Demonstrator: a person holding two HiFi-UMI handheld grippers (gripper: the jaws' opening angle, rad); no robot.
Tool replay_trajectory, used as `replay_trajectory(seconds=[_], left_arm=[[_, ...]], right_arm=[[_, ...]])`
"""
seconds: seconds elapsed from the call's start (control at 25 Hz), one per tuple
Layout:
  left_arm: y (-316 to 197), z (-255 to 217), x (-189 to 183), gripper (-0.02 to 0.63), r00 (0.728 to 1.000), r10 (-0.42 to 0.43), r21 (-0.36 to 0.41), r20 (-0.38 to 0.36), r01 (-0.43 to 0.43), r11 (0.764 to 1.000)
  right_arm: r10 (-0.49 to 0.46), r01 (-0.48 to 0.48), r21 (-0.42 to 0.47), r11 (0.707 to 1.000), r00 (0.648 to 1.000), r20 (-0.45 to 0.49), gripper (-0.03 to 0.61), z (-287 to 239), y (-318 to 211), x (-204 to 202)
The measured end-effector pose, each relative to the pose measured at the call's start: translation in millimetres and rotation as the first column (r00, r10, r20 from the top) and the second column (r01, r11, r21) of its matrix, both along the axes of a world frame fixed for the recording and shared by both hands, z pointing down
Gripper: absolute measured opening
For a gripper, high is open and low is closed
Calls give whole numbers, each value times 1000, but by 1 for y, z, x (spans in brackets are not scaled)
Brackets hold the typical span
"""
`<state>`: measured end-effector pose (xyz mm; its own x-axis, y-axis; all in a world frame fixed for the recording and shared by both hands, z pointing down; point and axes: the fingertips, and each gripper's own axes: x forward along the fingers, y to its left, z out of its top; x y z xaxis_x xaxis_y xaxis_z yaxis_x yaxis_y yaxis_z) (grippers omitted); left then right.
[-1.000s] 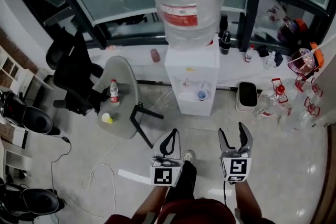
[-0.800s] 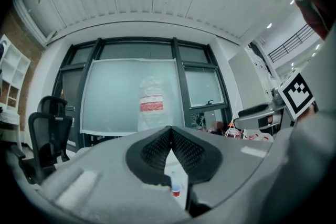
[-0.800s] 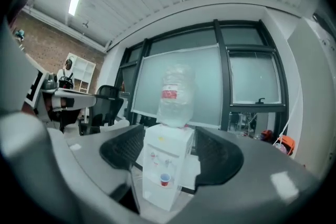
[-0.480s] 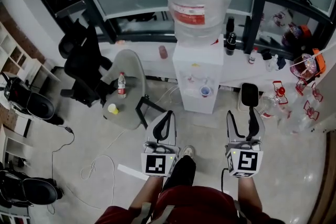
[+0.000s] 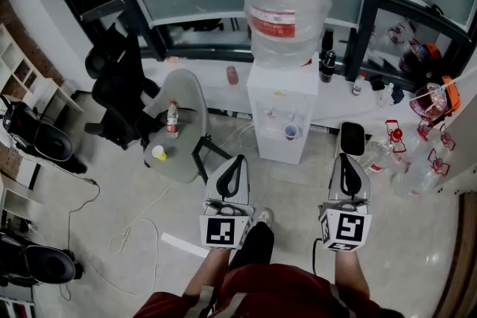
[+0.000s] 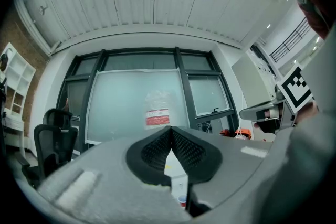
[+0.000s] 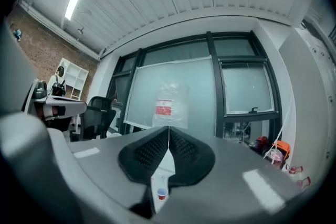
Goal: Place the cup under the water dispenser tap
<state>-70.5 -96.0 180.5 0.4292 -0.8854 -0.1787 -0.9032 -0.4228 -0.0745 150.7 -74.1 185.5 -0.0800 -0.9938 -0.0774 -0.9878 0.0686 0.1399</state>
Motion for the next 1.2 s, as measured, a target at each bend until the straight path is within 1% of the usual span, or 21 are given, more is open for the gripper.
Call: replay_trajectory(seconds=[0.2, 0.36, 0.68, 0.92, 1.04, 1.2], left_arm=[[1, -4, -2, 3, 1000, -1, -1, -7, 1, 1000], [3, -13, -3, 3, 1000, 1, 19, -9, -1, 1000], [-2, -11, -6, 3, 1000, 1, 18, 1, -1, 1000], [-4, -13, -11, 3, 1000, -5, 15, 2, 5, 1000], [-5, -16, -15, 3, 1000, -12, 34, -1, 12, 999], [-10, -13, -19, 3, 1000, -16, 26, 1, 16, 1000]], right_arm=[[-13, 13, 22, 1000, 1000, 2, 2, -3, 0, 0], [-7, 7, 30, 1000, 1000, -4, 2, -5, -1, 2], [13, -13, 18, 1000, 1000, -6, 2, 1, -6, 8], [-2, 2, 12, 1000, 999, -33, 2, 2, -8, 0], [-2, 2, 3, 1000, 1000, -32, 2, 5, -10, -2], [10, -10, 7, 1000, 1000, -27, 2, 6, -15, -2]])
